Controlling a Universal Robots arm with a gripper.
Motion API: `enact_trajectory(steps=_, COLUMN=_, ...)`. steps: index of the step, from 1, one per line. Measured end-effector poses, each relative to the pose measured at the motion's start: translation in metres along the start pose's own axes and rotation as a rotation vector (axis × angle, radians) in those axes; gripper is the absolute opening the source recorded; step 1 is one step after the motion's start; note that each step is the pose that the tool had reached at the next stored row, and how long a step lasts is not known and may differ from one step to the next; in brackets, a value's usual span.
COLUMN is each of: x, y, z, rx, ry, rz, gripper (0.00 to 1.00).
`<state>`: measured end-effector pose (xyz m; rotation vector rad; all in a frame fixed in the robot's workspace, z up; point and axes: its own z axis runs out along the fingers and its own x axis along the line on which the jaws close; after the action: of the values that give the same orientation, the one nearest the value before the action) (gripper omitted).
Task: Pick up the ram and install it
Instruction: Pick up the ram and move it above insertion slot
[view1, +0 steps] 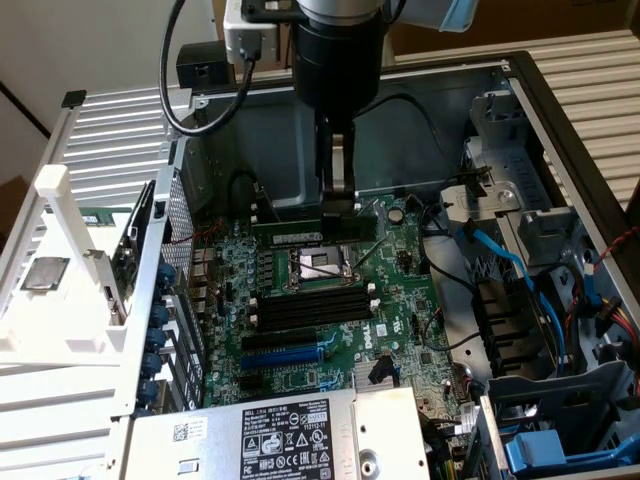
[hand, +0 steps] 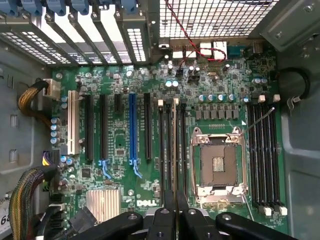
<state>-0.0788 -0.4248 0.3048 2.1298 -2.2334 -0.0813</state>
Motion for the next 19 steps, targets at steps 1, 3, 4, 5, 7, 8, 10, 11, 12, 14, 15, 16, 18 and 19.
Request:
enact_trajectory(steps=1, x=0.000, y=-0.0001, z=0.0017, rx=0.0013, ry=0.0000, rz=0.000, gripper=0.12)
enact_trajectory(steps=3, x=0.000, y=-0.0001, z=0.0065, rx=0.0061, ry=-0.0001, rz=0.000, gripper=0.12)
enact_trajectory(steps=4, x=-0.001, y=0.0002, z=0.0081, rx=0.0079, ry=-0.0001, rz=0.000, gripper=0.12)
enact_trajectory(steps=5, x=-0.001, y=0.0006, z=0.0096, rx=0.0099, ry=-0.0001, rz=0.000, gripper=0.12)
enact_trajectory(steps=7, x=-0.003, y=0.0019, z=0.0138, rx=0.0158, ry=0.0014, rz=0.000, gripper=0.12)
enact_trajectory(steps=8, x=-0.003, y=0.0021, z=0.0148, rx=0.0185, ry=0.0032, rz=0.000, gripper=0.12)
enact_trajectory(steps=10, x=-0.003, y=0.0028, z=0.0163, rx=0.0262, ry=0.0090, rz=0.001, gripper=0.12)
enact_trajectory(steps=11, x=-0.004, y=0.0033, z=0.0171, rx=0.0303, ry=0.0130, rz=0.001, gripper=0.12)
enact_trajectory(steps=12, x=-0.005, y=0.0040, z=0.0179, rx=0.0330, ry=0.0173, rz=0.001, gripper=0.12)
enact_trajectory(steps=14, x=-0.008, y=0.0061, z=0.0196, rx=0.0363, ry=0.0250, rz=0.001, gripper=0.12)
enact_trajectory(steps=15, x=-0.011, y=0.0069, z=0.0208, rx=0.0370, ry=0.0274, rz=0.001, gripper=0.12)
enact_trajectory(steps=16, x=-0.014, y=0.0076, z=0.0220, rx=0.0373, ry=0.0298, rz=0.001, gripper=0.12)
enact_trajectory(steps=18, x=-0.016, y=0.0077, z=0.0248, rx=0.0382, ry=0.0334, rz=-0.001, gripper=0.12)
enact_trajectory(steps=19, x=-0.016, y=0.0076, z=0.0262, rx=0.0383, ry=0.0347, rz=-0.002, gripper=0.12)
